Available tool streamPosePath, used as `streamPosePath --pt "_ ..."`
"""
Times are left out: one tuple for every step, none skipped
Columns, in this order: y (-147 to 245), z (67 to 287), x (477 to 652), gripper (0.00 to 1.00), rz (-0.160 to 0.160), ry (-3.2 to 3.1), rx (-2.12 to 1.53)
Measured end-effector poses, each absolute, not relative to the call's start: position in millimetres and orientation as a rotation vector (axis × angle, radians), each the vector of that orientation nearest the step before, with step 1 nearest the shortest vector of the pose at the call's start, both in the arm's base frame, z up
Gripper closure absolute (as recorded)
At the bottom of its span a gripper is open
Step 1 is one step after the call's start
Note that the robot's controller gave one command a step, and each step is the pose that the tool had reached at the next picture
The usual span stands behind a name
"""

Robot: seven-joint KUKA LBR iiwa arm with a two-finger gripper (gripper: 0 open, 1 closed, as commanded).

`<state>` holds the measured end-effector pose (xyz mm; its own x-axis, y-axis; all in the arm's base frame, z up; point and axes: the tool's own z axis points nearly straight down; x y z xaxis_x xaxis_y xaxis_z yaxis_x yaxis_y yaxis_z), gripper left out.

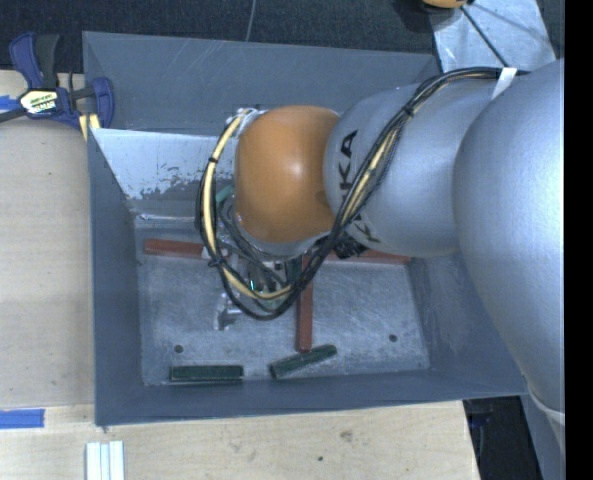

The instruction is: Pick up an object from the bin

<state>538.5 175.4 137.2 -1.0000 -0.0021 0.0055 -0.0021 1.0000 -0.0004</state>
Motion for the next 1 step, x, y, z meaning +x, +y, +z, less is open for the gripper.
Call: streamPosePath --pt "174.8 141.3 540.7 0.0 -0.002 -3.144 0.0"
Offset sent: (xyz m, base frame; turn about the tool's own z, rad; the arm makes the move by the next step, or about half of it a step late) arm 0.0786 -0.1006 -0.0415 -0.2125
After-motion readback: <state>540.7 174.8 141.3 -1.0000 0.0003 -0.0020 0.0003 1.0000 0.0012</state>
